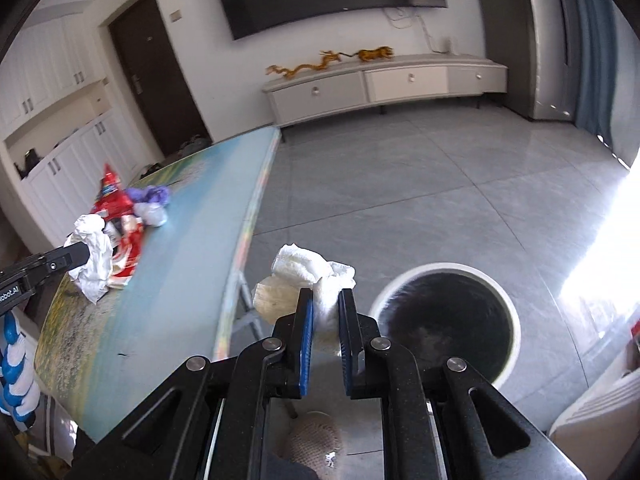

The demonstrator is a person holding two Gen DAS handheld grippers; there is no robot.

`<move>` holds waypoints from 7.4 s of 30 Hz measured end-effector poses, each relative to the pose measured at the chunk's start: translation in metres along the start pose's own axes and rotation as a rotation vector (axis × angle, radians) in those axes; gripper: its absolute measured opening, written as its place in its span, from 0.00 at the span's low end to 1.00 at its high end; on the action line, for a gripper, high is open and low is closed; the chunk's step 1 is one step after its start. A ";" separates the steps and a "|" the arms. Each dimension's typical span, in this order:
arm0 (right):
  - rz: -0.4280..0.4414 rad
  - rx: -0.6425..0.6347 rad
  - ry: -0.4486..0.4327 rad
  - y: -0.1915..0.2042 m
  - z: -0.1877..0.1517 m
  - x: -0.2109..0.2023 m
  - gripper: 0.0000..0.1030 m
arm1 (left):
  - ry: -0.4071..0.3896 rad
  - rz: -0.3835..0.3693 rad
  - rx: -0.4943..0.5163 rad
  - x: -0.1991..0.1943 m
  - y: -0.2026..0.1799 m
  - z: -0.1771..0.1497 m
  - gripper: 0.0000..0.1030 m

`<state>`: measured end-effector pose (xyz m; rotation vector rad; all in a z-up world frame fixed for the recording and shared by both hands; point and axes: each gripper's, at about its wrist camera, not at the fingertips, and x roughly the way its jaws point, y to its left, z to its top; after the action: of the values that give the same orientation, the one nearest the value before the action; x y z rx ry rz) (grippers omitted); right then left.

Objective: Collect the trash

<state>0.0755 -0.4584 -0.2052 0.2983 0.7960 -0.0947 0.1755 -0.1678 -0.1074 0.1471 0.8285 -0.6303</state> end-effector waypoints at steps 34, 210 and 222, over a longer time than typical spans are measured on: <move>-0.245 0.193 0.011 -0.120 0.001 0.013 0.33 | 0.109 -0.253 0.068 0.142 -0.122 0.063 0.41; -0.020 0.035 -0.138 -0.005 0.023 -0.035 0.43 | -0.128 0.192 -0.063 -0.026 -0.034 0.020 0.57; 0.068 -0.146 -0.187 0.110 0.036 -0.071 0.48 | -0.282 0.413 -0.205 -0.133 0.061 -0.028 0.65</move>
<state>0.0720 -0.3660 -0.1057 0.1749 0.6027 0.0003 0.1257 -0.0464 -0.0372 0.0379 0.5620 -0.1688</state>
